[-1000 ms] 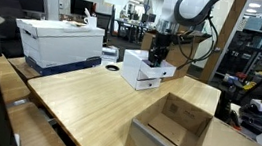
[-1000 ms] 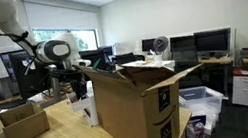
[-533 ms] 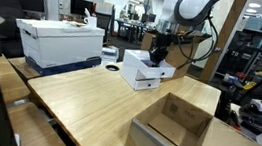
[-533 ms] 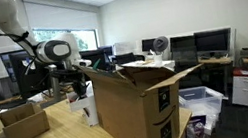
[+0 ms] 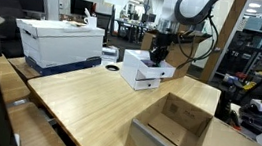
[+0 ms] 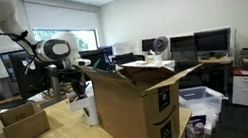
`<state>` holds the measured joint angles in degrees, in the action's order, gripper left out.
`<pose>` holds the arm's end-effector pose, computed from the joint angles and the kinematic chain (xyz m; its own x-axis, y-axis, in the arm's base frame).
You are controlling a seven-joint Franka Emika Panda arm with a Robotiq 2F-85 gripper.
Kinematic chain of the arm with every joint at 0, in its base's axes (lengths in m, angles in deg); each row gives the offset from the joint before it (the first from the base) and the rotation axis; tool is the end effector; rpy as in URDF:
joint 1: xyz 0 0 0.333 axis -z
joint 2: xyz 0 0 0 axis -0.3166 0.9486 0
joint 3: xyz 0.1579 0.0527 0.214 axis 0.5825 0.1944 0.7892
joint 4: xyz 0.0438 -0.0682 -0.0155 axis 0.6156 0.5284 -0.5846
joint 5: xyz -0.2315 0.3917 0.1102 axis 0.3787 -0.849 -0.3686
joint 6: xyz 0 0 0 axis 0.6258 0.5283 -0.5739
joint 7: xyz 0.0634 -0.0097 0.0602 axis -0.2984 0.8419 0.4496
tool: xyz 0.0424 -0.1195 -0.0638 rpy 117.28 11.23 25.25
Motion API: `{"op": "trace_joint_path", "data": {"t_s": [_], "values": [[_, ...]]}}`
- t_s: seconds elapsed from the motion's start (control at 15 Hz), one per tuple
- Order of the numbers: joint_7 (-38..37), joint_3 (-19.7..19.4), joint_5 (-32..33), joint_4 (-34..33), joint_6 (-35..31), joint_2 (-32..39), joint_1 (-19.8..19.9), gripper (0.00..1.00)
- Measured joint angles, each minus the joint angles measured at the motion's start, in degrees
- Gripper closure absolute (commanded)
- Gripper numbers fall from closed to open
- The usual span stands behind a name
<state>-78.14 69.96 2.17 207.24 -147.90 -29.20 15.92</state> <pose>0.5768 0.0015 0.1525 0.9744 -0.2213 0.0403 -0.2226 -0.9744 0.0304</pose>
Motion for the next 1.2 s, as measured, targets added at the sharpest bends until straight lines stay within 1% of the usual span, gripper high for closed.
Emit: {"op": "trace_joint_path", "data": {"t_s": [0.4, 0.6, 0.93, 1.2], "values": [[-4.47, 0.25, 1.37, -0.19, 4.52, -3.84, -0.65, 0.95], [-6.25, 1.1, 1.41, -0.17, 6.89, -5.19, -0.78, 0.95], [-7.52, 2.24, 1.58, -0.09, 8.23, -6.55, -0.79, 0.95], [-9.85, 2.39, 1.47, -0.09, 12.05, -6.65, -0.72, 0.95]]}}
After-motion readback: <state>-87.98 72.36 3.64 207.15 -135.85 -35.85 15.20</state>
